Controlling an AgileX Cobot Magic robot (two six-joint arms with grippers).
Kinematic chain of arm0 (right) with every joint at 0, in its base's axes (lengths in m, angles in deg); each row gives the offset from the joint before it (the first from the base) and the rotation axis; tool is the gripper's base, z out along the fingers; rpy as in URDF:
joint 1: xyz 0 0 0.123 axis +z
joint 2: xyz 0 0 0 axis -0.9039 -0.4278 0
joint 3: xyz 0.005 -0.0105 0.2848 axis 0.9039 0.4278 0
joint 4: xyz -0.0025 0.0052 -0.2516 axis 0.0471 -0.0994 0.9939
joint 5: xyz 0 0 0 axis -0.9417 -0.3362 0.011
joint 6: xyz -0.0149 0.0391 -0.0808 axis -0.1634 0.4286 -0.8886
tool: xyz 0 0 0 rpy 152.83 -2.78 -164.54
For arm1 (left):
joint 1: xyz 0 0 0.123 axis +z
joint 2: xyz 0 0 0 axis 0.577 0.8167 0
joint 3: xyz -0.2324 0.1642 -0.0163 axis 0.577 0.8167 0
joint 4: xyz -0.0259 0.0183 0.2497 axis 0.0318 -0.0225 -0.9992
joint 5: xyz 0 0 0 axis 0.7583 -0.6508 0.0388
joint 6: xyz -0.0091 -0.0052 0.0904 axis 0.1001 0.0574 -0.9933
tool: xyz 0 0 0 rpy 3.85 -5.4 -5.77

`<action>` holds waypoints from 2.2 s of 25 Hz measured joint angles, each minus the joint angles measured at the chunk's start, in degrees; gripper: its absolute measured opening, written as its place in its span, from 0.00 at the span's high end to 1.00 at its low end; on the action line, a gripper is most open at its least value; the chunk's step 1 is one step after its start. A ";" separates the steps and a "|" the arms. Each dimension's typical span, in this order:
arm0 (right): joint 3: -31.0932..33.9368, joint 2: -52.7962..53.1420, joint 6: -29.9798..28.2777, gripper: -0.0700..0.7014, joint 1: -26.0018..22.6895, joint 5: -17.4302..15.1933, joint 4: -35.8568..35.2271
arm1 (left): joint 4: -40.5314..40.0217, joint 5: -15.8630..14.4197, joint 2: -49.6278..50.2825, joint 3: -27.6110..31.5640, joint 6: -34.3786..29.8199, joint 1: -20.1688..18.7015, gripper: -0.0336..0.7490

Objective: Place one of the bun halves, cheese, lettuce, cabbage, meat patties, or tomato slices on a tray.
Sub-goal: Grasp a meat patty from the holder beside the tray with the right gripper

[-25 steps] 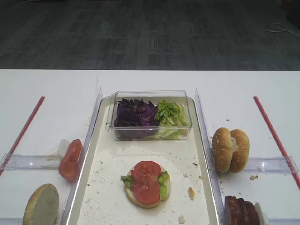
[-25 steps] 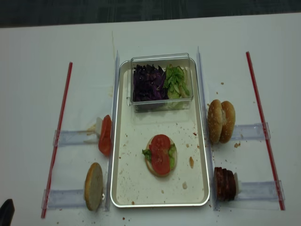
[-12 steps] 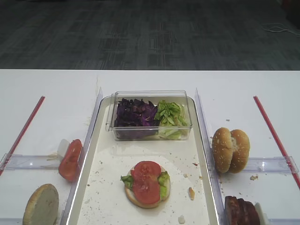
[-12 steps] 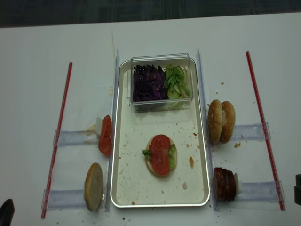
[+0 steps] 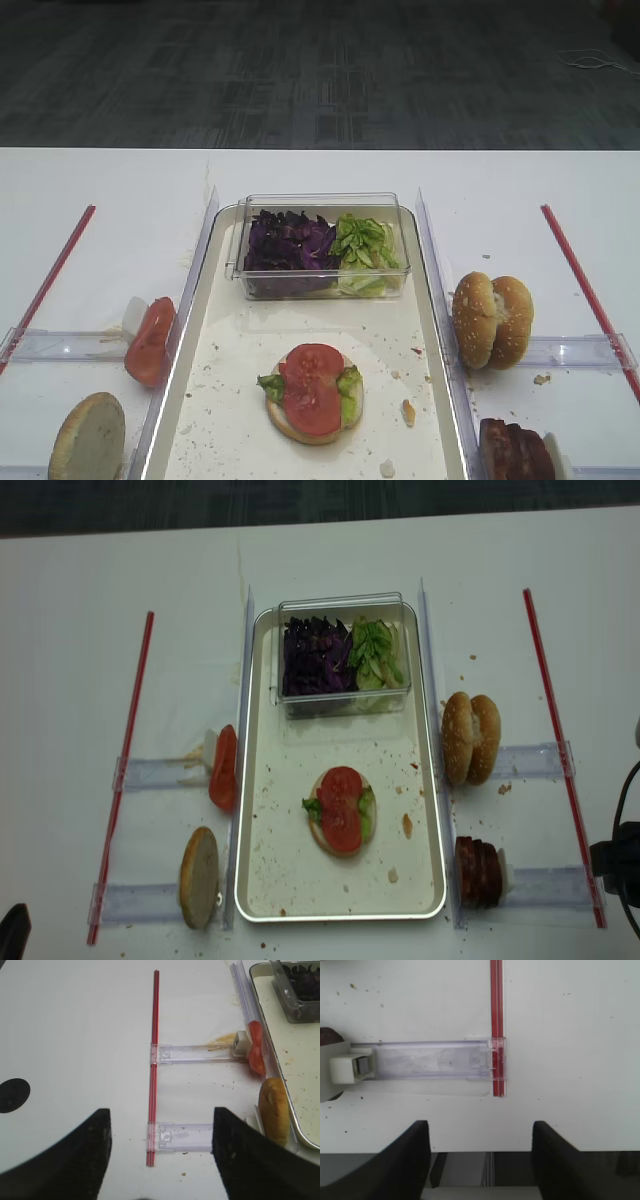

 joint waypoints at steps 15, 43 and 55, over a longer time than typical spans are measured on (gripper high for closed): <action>0.00 -3.00 0.03 0.32 0.00 1.65 -3.04 | 0.00 0.00 0.00 0.00 0.00 0.00 0.40; -1.96 -14.38 20.18 0.34 34.78 14.42 -6.20 | 0.00 0.00 0.00 0.00 0.00 0.00 0.40; -9.84 -25.05 24.06 0.35 40.95 15.32 -5.54 | 0.00 0.00 0.00 0.00 0.00 0.00 0.40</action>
